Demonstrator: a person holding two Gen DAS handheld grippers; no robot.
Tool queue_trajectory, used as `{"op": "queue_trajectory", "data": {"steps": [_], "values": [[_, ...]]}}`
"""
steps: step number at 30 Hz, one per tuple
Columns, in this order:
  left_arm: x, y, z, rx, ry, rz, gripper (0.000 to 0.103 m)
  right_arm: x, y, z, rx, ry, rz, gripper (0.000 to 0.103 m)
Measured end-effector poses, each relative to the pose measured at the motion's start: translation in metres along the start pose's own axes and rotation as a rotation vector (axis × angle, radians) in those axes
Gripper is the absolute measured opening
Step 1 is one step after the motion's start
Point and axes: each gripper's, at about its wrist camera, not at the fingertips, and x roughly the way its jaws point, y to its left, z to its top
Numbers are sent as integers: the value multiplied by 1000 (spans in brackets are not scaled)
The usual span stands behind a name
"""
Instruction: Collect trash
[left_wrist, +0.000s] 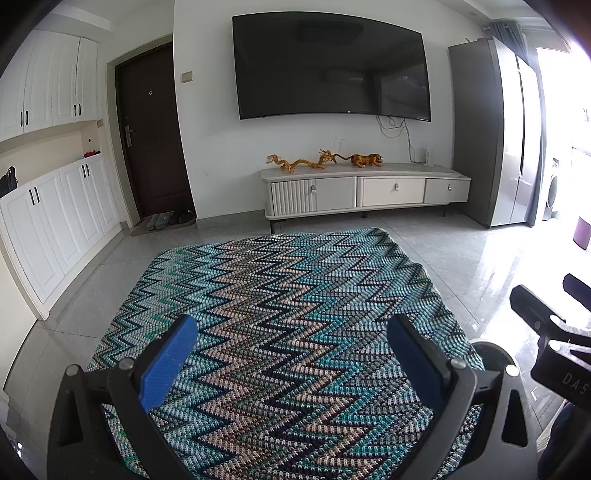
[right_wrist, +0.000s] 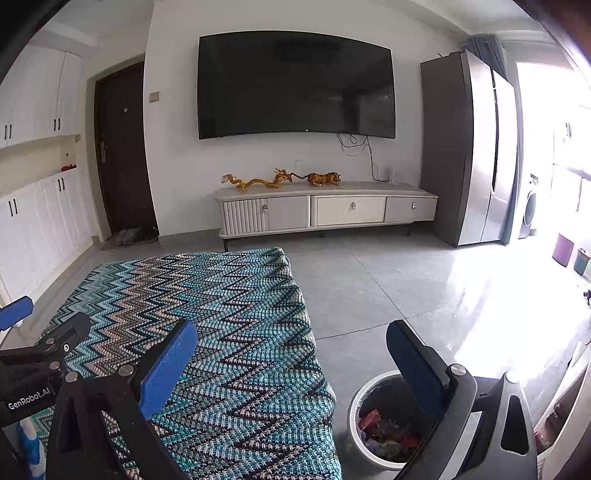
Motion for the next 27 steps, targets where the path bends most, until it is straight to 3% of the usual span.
{"op": "queue_trajectory", "data": {"steps": [27], "values": [[1,1,-5,0,1,-6,103,3,-10,-5,9,17,-34,103]]}}
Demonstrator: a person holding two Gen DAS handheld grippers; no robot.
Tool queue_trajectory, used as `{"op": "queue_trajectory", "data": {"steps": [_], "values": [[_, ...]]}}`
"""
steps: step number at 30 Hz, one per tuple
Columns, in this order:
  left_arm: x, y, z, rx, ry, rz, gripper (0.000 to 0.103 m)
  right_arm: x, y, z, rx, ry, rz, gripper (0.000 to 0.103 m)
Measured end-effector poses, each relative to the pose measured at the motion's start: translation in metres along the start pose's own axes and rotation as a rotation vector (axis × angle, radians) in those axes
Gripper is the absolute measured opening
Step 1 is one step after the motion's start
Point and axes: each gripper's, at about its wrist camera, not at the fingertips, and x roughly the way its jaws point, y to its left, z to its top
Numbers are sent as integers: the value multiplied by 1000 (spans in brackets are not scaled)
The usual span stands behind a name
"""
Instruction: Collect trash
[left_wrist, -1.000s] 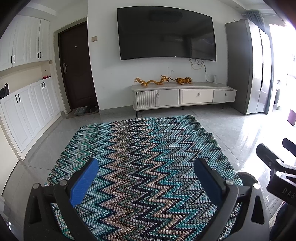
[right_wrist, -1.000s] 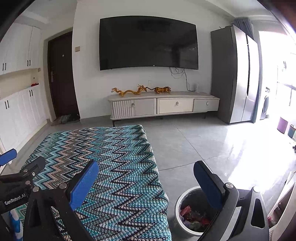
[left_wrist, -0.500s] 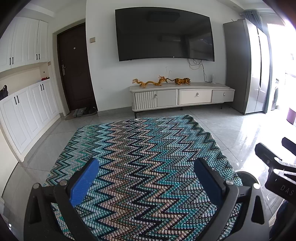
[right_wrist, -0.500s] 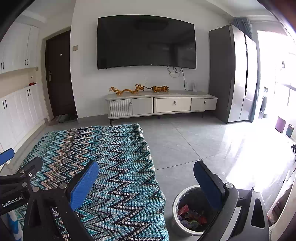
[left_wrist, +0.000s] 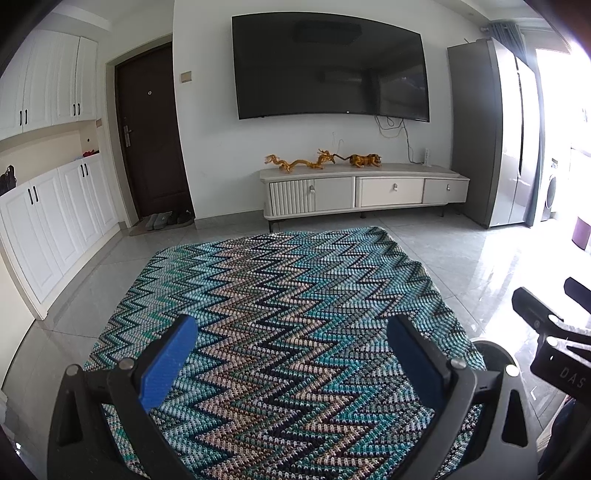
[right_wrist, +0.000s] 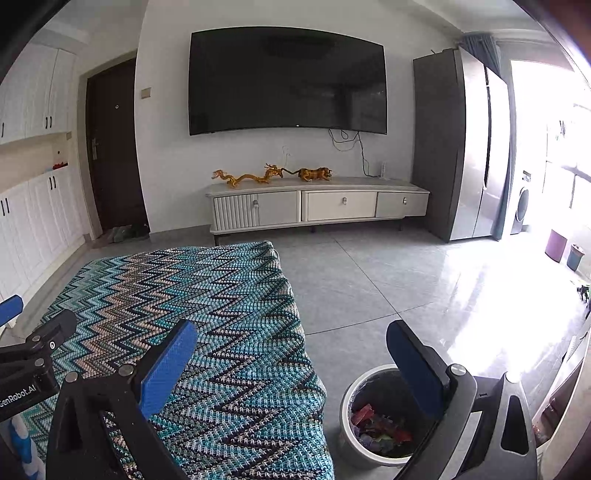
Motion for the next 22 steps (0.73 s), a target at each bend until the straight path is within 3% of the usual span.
{"op": "queue_trajectory", "data": {"steps": [22], "values": [[7,0,-3,-32,28,-18,103,2,-10,-3,21,5,-42,103]]}}
